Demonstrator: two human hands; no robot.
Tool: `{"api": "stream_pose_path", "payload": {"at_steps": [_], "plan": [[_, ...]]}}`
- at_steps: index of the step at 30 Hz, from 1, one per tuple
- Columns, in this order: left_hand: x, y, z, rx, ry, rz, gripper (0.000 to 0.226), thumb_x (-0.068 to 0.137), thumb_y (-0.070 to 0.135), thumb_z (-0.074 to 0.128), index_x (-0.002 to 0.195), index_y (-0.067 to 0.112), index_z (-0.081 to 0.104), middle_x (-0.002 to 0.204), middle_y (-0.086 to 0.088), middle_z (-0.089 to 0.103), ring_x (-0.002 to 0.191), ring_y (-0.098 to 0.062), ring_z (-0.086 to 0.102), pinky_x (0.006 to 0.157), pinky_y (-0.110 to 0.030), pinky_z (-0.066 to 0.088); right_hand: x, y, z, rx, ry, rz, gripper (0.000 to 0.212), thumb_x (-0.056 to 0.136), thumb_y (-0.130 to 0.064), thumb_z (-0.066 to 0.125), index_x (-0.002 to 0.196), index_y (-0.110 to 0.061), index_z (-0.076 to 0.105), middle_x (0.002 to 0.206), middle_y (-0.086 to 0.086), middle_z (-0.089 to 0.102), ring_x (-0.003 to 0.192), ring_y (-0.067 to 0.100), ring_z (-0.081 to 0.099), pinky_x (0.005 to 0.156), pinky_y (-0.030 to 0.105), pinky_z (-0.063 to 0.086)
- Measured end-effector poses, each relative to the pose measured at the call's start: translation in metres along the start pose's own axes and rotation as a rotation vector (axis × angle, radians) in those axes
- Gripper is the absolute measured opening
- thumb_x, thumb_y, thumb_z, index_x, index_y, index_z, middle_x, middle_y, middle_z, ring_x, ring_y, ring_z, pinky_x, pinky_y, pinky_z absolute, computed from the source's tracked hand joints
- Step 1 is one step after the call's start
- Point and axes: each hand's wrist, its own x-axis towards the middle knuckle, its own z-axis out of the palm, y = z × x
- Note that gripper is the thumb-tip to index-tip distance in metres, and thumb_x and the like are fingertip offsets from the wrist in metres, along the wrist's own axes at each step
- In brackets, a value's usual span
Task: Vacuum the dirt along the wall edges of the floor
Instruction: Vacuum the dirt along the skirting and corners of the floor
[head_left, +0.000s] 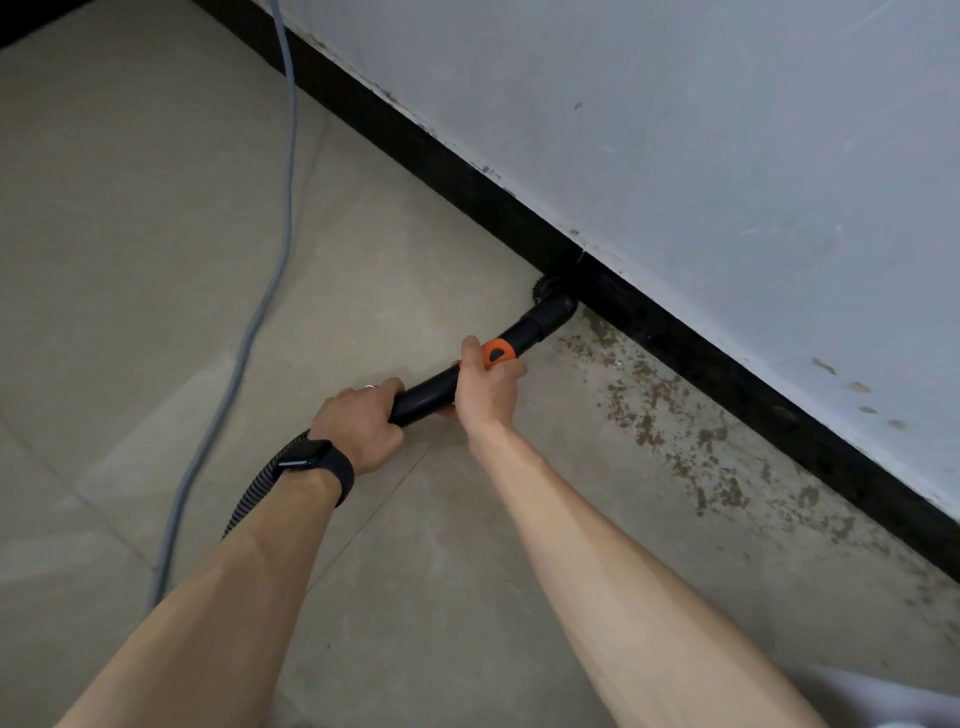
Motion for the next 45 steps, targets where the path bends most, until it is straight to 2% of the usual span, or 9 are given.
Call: {"api": "stream_pose_path", "payload": {"at_steps": [9, 15, 19, 23, 32, 36, 40, 43, 45], "plan": [[-0.005, 0.002, -0.006, -0.055, -0.027, -0.035, 0.024, 0.076, 0.01, 0.051, 0.094, 0.025, 0.046, 0.075, 0.0, 0.056, 0.069, -0.023, 0.054, 0.054, -0.029, 0.035, -0.003, -0.007, 0.001, -0.006, -0.038, -0.005, 0.049, 0.093, -0.048, 0.058, 0.118, -0.015, 0.031, 0.105, 0.008, 0.062, 0.094, 0.025, 0.065, 0.086, 0.056, 0.06], [-0.006, 0.005, -0.008, -0.142, -0.061, -0.073, 0.027, 0.075, 0.009, 0.051, 0.094, 0.027, 0.05, 0.079, -0.003, 0.06, 0.072, -0.024, 0.057, 0.059, -0.03, 0.042, -0.001, -0.015, -0.008, 0.037, -0.096, 0.03, 0.045, 0.098, -0.036, 0.061, 0.124, -0.013, 0.033, 0.106, 0.009, 0.057, 0.092, 0.024, 0.065, 0.068, 0.048, 0.065], [-0.01, 0.009, -0.007, -0.066, -0.052, -0.021, 0.025, 0.076, 0.012, 0.051, 0.096, 0.027, 0.048, 0.079, -0.001, 0.059, 0.073, -0.026, 0.058, 0.058, -0.03, 0.042, -0.003, -0.006, -0.017, 0.081, -0.07, 0.032, 0.039, 0.097, -0.035, 0.062, 0.119, -0.014, 0.039, 0.114, 0.014, 0.064, 0.09, 0.021, 0.065, 0.062, 0.038, 0.064], [-0.017, 0.014, -0.005, 0.034, -0.046, 0.03, 0.025, 0.078, 0.014, 0.052, 0.099, 0.027, 0.048, 0.077, 0.003, 0.054, 0.073, -0.024, 0.054, 0.057, -0.029, 0.035, -0.009, 0.007, -0.023, 0.097, -0.013, 0.04, 0.038, 0.096, -0.036, 0.062, 0.119, -0.012, 0.043, 0.116, 0.016, 0.067, 0.093, 0.023, 0.066, 0.068, 0.041, 0.065], [-0.046, -0.025, -0.009, 0.116, -0.061, 0.046, 0.029, 0.077, 0.014, 0.052, 0.1, 0.03, 0.051, 0.083, 0.003, 0.059, 0.075, -0.02, 0.056, 0.059, -0.029, 0.039, -0.027, 0.026, -0.024, 0.293, -0.075, 0.179, 0.047, 0.088, -0.031, 0.075, 0.122, -0.008, 0.051, 0.12, 0.02, 0.068, 0.104, 0.031, 0.07, 0.053, 0.035, 0.06], [-0.069, -0.059, -0.004, 0.157, -0.03, 0.034, 0.032, 0.077, 0.014, 0.054, 0.104, 0.03, 0.049, 0.085, 0.004, 0.056, 0.079, -0.019, 0.052, 0.063, -0.03, 0.038, -0.039, 0.037, -0.009, 0.267, -0.113, 0.191, 0.032, 0.094, -0.028, 0.068, 0.117, -0.01, 0.056, 0.12, 0.023, 0.069, 0.107, 0.035, 0.07, 0.049, 0.035, 0.058], [-0.091, -0.087, -0.003, 0.234, -0.046, 0.016, 0.032, 0.076, 0.016, 0.056, 0.106, 0.029, 0.05, 0.084, 0.005, 0.052, 0.079, -0.018, 0.049, 0.063, -0.03, 0.032, -0.065, 0.065, 0.008, 0.25, -0.136, 0.219, 0.022, 0.097, -0.028, 0.064, 0.108, -0.012, 0.054, 0.113, 0.019, 0.068, 0.099, 0.032, 0.07, 0.052, 0.038, 0.06], [-0.111, -0.104, -0.005, 0.274, -0.085, -0.005, 0.029, 0.075, 0.019, 0.057, 0.103, 0.028, 0.052, 0.084, 0.006, 0.052, 0.081, -0.018, 0.05, 0.066, -0.031, 0.038, -0.085, 0.092, 0.022, 0.208, -0.115, 0.238, 0.032, 0.09, -0.041, 0.068, 0.105, -0.017, 0.053, 0.114, 0.016, 0.069, 0.1, 0.03, 0.07, 0.072, 0.051, 0.064], [-0.118, -0.109, -0.005, 0.308, -0.087, 0.0, 0.027, 0.075, 0.02, 0.057, 0.101, 0.027, 0.053, 0.085, 0.006, 0.053, 0.082, -0.018, 0.049, 0.066, -0.031, 0.038, -0.095, 0.102, 0.027, 0.232, -0.112, 0.266, 0.039, 0.093, -0.04, 0.068, 0.115, -0.011, 0.053, 0.116, 0.017, 0.067, 0.103, 0.031, 0.07, 0.072, 0.052, 0.064]]}}
